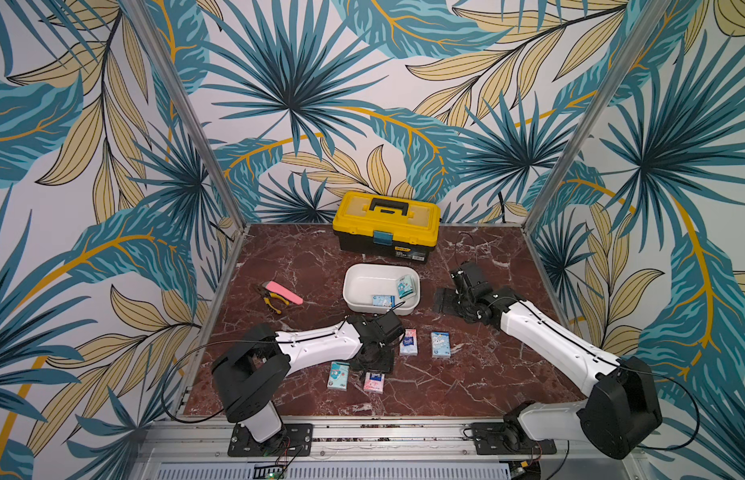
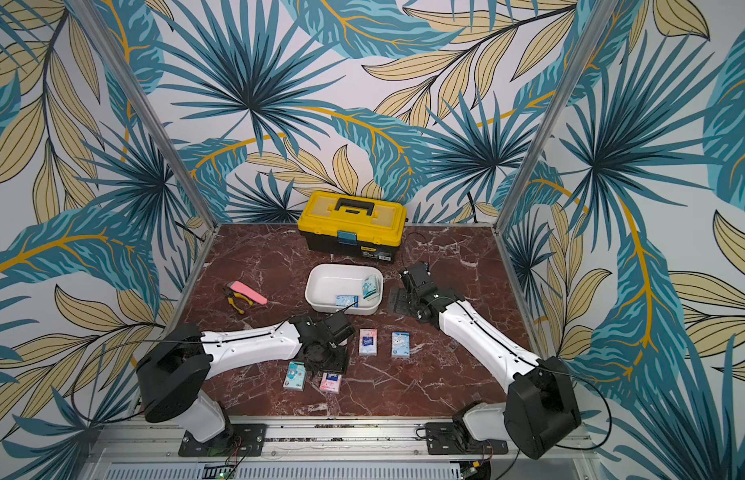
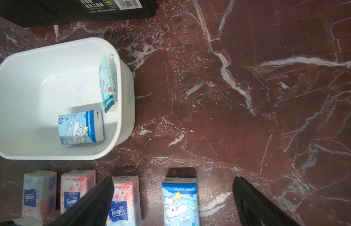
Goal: Take the pocket tissues out of the storage box
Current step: Place the pocket tissues at the center of the board, then pick up the pocket tissues from the storage box.
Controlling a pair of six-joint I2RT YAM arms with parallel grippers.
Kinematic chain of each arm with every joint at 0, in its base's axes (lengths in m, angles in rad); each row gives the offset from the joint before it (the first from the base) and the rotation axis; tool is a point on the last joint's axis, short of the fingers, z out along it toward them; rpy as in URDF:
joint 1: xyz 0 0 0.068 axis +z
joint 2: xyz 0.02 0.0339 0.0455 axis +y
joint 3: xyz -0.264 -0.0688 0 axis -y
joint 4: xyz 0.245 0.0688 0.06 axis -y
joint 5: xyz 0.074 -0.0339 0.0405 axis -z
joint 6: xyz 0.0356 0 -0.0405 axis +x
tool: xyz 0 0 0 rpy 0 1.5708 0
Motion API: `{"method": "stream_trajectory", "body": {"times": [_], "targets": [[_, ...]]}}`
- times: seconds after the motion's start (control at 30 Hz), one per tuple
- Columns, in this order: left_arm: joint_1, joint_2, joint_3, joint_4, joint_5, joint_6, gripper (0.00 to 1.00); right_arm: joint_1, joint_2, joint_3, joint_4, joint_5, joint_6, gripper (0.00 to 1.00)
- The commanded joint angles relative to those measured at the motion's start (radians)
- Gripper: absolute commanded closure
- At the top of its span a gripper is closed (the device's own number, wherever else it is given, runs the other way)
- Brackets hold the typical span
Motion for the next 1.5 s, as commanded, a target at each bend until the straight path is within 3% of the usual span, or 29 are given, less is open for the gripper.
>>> {"method": "stream_trajectory", "body": {"times": [0.0, 0.37, 0.63, 0.83, 1.13, 1.47], "targets": [[0.001, -0.053, 0.008, -0.001, -0.025, 0.015, 0.26, -0.002, 0.027, 0.042, -0.041, -0.03, -0.021, 0.01], [0.07, -0.209, 0.042, -0.006, -0.095, 0.089, 0.15, 0.048, 0.202, 0.23, -0.078, -0.066, -0.063, 0.04], [0.155, -0.329, 0.036, 0.041, -0.267, 0.191, 0.11, 0.086, 0.399, 0.431, -0.126, -0.066, -0.09, 0.14], [0.165, -0.403, -0.012, 0.143, -0.385, 0.24, 0.0, 0.106, 0.544, 0.584, -0.184, -0.027, -0.118, 0.17], [0.174, -0.507, -0.111, 0.243, -0.529, 0.263, 0.0, 0.119, 0.708, 0.735, -0.242, 0.068, -0.141, 0.2], [0.182, -0.53, -0.142, 0.246, -0.55, 0.254, 0.0, 0.132, 0.835, 0.838, -0.289, 0.143, -0.181, 0.2]]}}
